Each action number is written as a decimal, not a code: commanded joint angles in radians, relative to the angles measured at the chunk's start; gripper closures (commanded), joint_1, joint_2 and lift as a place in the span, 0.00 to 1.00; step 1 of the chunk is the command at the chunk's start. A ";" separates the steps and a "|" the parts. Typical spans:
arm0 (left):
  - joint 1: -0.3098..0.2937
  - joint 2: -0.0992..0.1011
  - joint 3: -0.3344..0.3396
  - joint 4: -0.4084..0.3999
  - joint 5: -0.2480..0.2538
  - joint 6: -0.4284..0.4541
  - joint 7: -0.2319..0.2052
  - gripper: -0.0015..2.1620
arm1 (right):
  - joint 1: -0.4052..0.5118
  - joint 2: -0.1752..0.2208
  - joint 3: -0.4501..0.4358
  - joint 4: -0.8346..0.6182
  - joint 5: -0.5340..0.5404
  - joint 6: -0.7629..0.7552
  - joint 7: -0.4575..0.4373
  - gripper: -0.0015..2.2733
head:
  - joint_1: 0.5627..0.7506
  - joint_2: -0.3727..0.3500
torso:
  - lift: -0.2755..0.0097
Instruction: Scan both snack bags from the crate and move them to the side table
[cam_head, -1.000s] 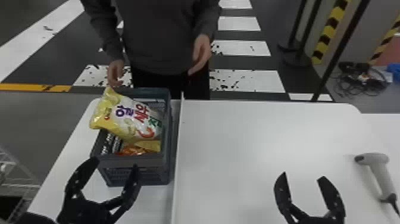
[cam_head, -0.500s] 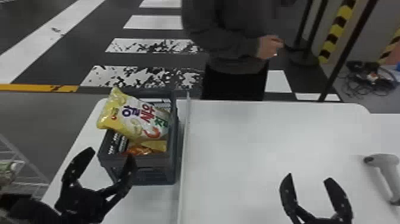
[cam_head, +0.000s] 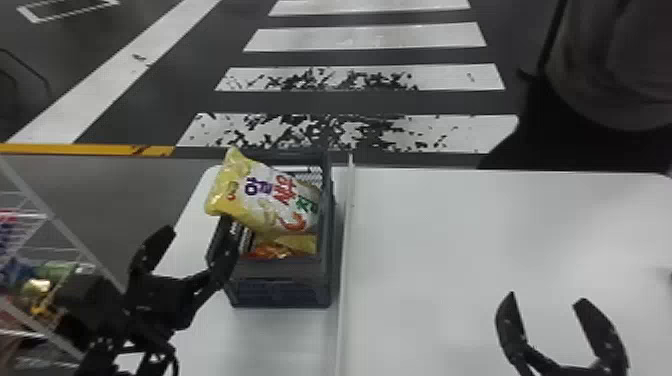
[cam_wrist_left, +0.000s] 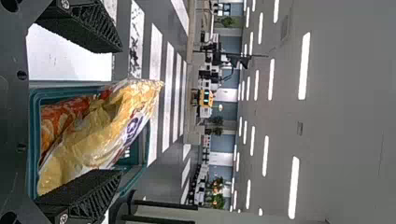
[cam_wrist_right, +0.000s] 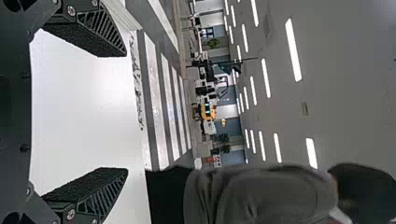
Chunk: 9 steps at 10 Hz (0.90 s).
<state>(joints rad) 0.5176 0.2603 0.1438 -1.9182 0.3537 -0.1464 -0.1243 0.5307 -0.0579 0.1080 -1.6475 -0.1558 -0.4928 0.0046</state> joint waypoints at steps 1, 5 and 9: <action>-0.041 -0.001 0.023 0.018 0.021 0.051 -0.011 0.03 | -0.001 -0.002 0.001 0.000 -0.001 0.007 0.000 0.05 | 0.70 0.74 | 0.62; -0.185 -0.001 0.062 0.119 0.079 0.167 -0.103 0.03 | 0.002 -0.003 0.010 -0.009 0.009 0.023 0.000 0.05 | 0.70 0.78 | 0.62; -0.315 0.008 0.082 0.226 0.134 0.238 -0.250 0.03 | 0.011 -0.003 0.010 -0.014 0.010 0.023 0.000 0.05 | 0.70 0.78 | 0.62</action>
<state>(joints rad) 0.2125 0.2676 0.2253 -1.6981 0.4872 0.0896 -0.3756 0.5403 -0.0614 0.1181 -1.6608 -0.1451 -0.4700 0.0045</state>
